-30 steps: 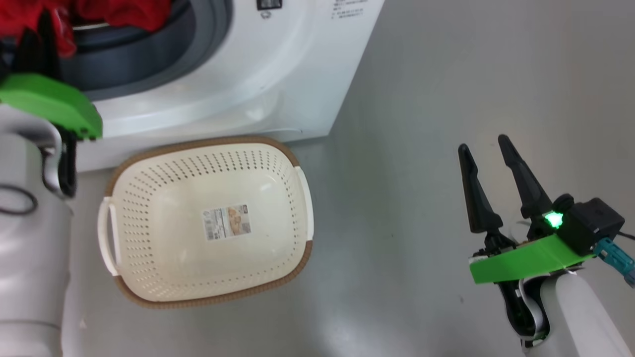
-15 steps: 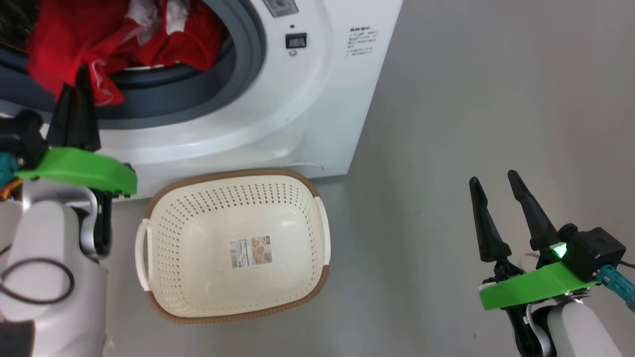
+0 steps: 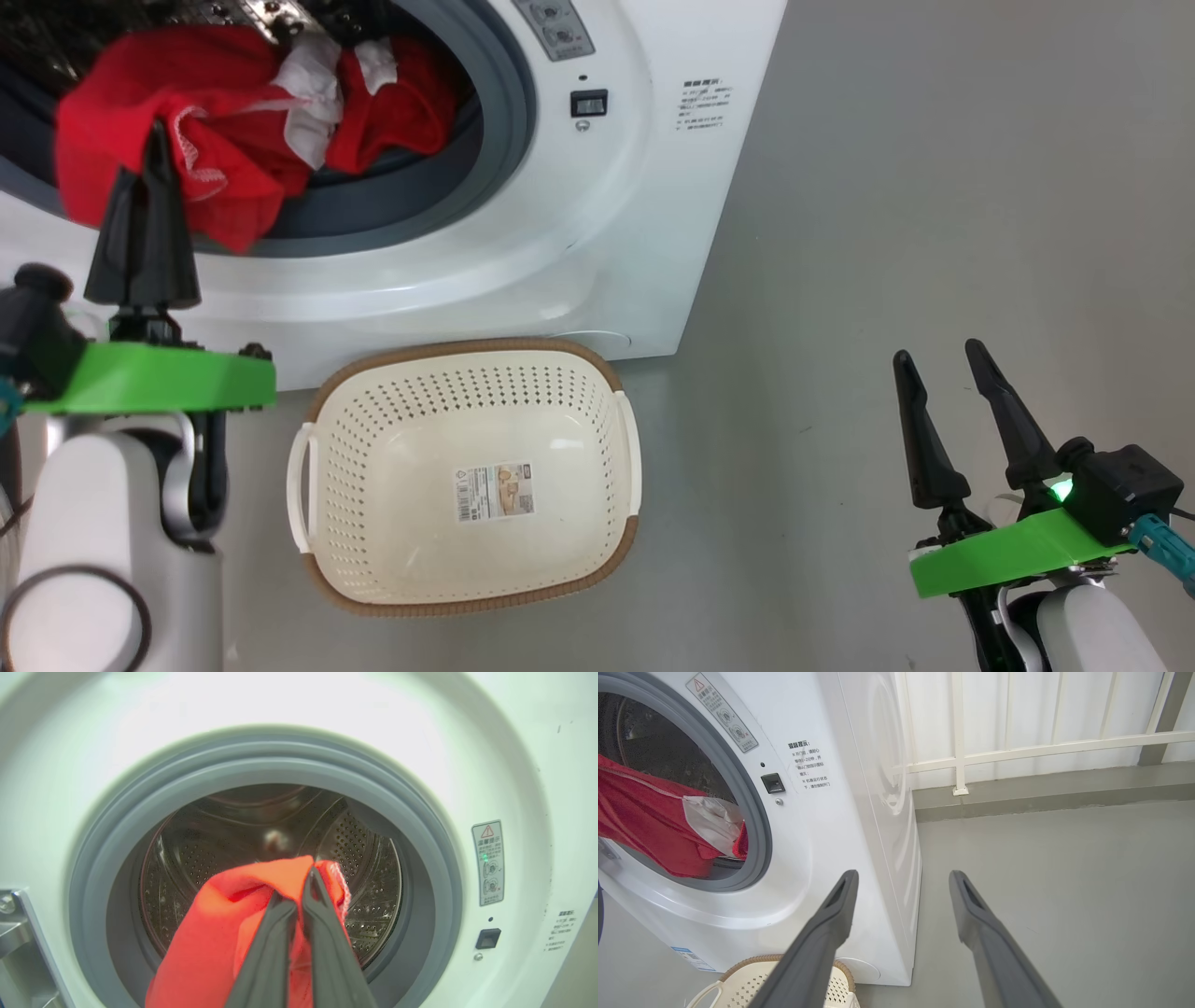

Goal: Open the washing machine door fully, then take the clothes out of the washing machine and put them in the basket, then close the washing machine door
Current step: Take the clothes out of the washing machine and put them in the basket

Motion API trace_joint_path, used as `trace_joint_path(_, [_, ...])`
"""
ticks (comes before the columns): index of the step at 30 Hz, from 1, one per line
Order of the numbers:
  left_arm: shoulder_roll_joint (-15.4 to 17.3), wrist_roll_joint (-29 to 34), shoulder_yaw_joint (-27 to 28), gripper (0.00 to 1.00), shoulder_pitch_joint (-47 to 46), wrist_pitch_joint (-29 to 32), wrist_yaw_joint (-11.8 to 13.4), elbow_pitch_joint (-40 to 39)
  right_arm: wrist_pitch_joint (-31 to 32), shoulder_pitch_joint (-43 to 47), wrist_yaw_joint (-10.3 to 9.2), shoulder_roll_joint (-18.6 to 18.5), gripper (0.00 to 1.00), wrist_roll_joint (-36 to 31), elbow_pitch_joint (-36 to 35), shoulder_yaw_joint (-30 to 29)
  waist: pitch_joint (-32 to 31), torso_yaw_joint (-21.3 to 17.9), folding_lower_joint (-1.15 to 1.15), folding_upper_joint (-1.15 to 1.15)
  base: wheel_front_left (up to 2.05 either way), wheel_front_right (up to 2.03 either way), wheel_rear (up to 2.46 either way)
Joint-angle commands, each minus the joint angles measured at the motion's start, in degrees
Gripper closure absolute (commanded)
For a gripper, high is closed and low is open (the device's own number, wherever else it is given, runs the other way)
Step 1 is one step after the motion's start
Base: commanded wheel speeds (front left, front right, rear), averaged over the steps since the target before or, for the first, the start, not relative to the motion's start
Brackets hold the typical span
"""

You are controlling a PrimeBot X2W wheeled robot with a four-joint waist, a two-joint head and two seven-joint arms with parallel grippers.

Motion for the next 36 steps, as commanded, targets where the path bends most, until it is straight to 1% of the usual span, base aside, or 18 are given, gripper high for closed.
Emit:
trace_joint_path(1, [1.3,0.8,1.7,1.00,1.1,-0.5,-0.5,-3.0,-0.4,0.6,0.28,-0.1,0.00,-1.0,-1.5,1.0,0.0,0.1,0.00,0.00,0.00,0.00,0.00])
trace_joint_path(7, [0.1,0.4,1.7,1.00,5.1,-0.5,-0.8,-11.9,-0.4,0.6,0.28,-0.1,0.00,-1.0,-1.7,1.0,0.4,0.4,0.00,0.00,0.00,0.00,0.00])
trace_joint_path(10, [-0.4,0.5,1.0,1.00,7.1,-0.5,-0.9,-14.6,-0.4,0.6,0.28,-0.1,0.00,-1.0,-1.7,0.9,0.7,0.6,0.00,0.00,0.00,0.00,0.00])
trace_joint_path(13, [-0.7,0.4,-0.1,1.00,8.7,-0.5,-0.9,-15.2,-0.4,0.5,0.28,-0.1,0.00,-1.0,-1.8,0.9,1.1,0.8,0.00,0.00,0.00,0.00,0.00])
trace_joint_path(24, [-1.2,-0.3,-2.6,1.00,11.9,-0.5,-1.1,-7.3,-0.4,-1.1,0.28,-0.1,0.00,-0.7,-2.1,1.6,4.1,0.3,0.00,0.00,0.00,0.00,0.00])
trace_joint_path(28, [-1.3,-0.4,-3.2,1.00,12.1,-0.5,-1.2,-4.7,-0.4,-1.4,0.28,-0.1,0.00,-0.6,-2.2,1.6,5.1,0.1,0.00,0.00,0.00,0.00,0.00])
trace_joint_path(36, [-0.8,-0.7,-5.4,1.00,10.3,-0.5,-1.2,3.4,-0.4,-3.1,0.28,-0.1,0.00,0.0,-2.6,2.1,8.7,-0.8,0.00,0.00,0.00,0.00,0.00])
